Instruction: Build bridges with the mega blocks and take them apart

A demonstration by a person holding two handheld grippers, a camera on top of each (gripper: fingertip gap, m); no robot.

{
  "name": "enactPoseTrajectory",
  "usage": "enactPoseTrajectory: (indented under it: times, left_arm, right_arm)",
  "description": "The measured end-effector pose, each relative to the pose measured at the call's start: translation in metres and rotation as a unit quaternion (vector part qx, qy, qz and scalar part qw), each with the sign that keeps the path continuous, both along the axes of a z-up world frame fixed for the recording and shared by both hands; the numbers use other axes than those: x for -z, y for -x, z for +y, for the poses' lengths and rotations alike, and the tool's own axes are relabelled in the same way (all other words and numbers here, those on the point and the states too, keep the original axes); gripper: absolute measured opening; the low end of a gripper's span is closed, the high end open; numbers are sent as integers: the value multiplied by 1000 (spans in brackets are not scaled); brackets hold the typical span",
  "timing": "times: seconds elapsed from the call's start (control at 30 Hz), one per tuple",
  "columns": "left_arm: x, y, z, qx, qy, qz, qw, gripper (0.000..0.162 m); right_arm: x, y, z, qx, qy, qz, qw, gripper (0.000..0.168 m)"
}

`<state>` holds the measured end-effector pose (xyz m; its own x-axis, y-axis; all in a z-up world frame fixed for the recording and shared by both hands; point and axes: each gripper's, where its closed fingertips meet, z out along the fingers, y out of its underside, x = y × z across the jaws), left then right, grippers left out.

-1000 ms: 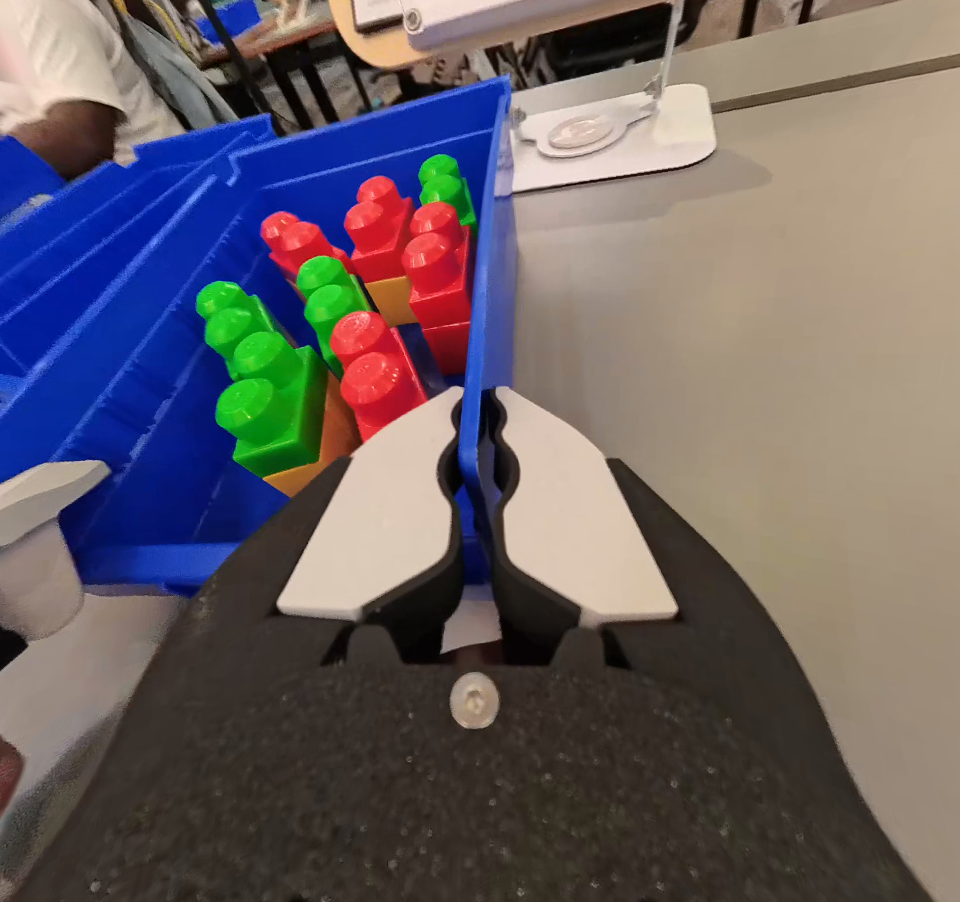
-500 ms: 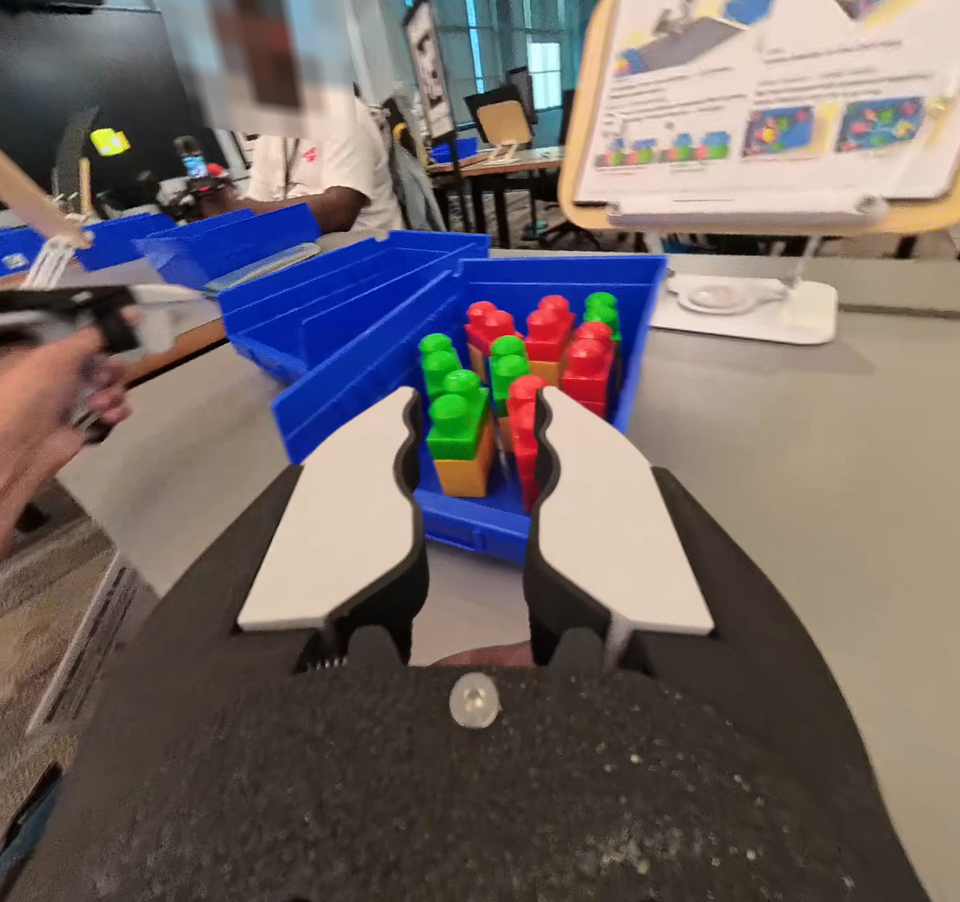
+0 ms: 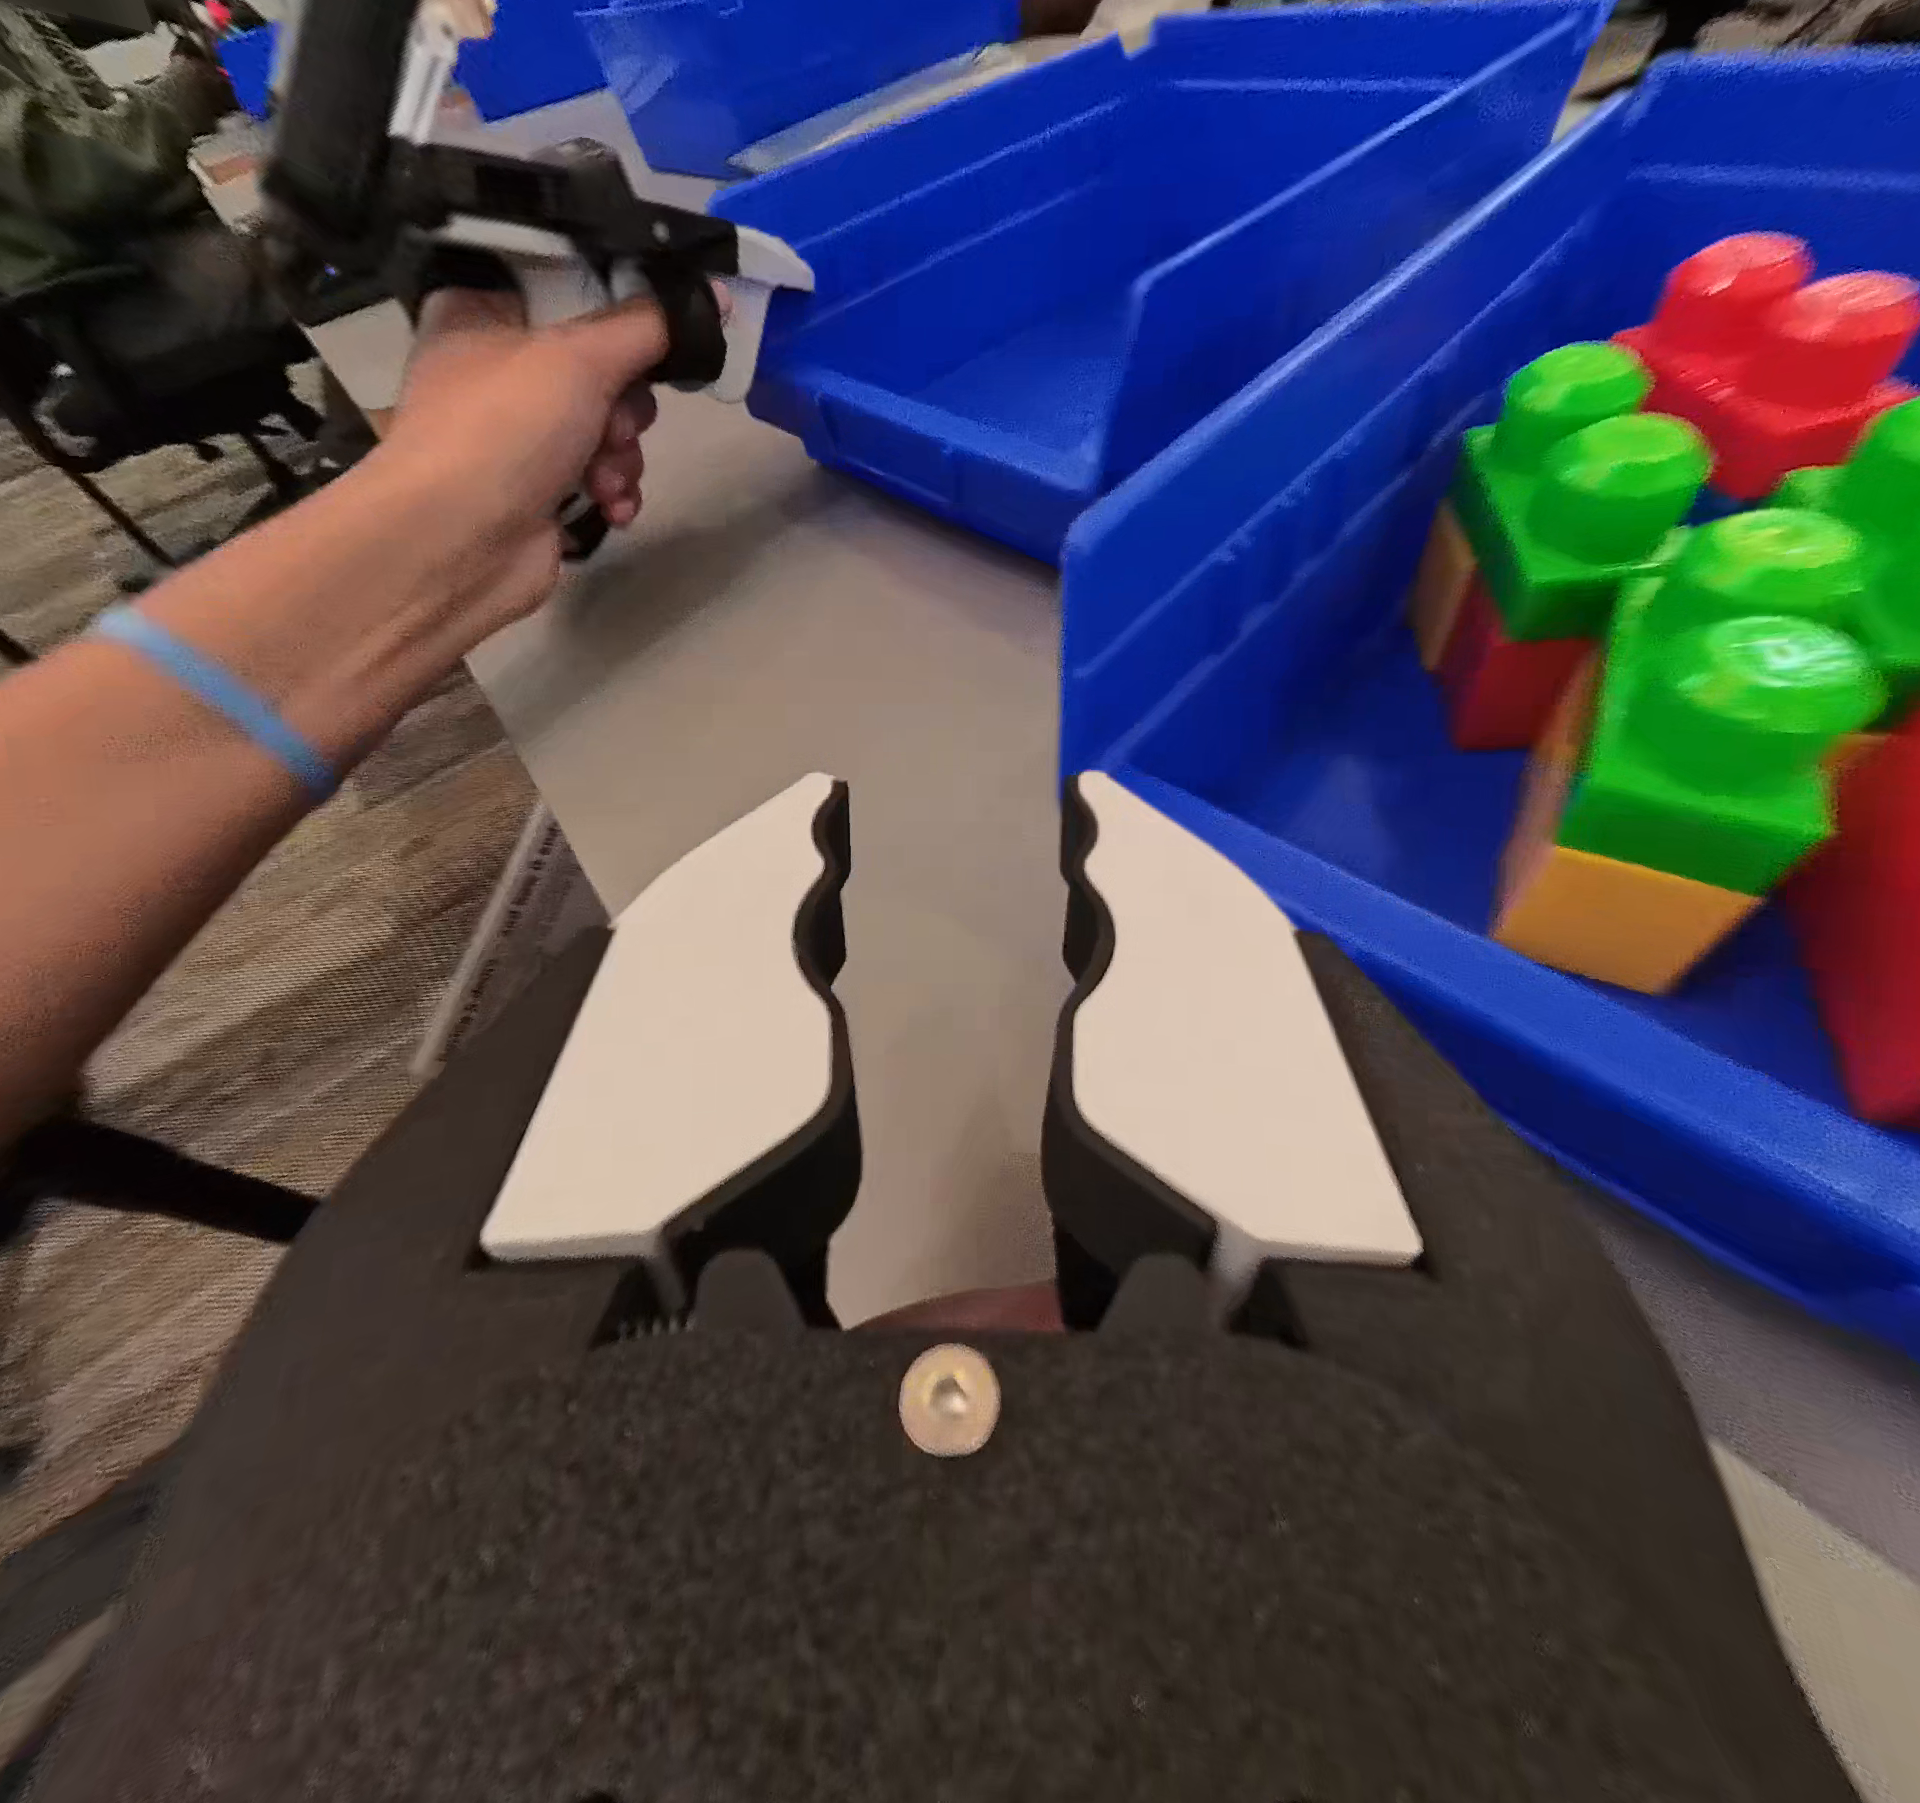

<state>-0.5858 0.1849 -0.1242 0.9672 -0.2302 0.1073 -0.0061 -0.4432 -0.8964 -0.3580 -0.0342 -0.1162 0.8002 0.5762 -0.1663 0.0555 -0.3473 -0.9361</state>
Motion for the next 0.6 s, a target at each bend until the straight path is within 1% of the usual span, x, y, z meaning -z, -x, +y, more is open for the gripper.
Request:
enactPoseTrajectory:
  times: [0.1,0.17,0.2,0.23,0.3,0.37,0.43,0.5,0.53,0.6]
  left_arm:
    - [-1,0,-60,-57,7,16,998,3]
    - [1,5,-103,-93,6,8,996,3]
    - [1,6,-125,-105,-1,1,994,3]
    - [1,9,-146,-120,-9,-5,993,3]
    - [1,11,-188,-143,-16,-4,990,3]
    - [1,9,-225,-157,-24,6,987,3]
    - [-1,7,-256,-172,-37,24,984,3]
    - [-12,8,-279,-193,-56,25,979,4]
    - [-24,7,-286,-200,-70,32,977,4]
    - [-59,0,-294,-202,-118,67,970,4]
  right_arm:
    - [1,17,13,8,24,30,999,40]
    - [-2,25,23,20,16,33,999,33]
    - [-3,31,25,22,16,29,999,36]
    - [-2,38,23,18,19,23,999,40]
    - [2,57,10,-10,27,12,1000,40]
    - [4,60,5,10,7,-12,1000,39]
    - [4,53,6,41,-12,-48,998,10]
    - [-1,57,0,38,-12,-39,998,5]
    - [-11,56,-3,41,-24,-19,999,5]
    - [-46,47,-8,65,-77,-2,995,4]
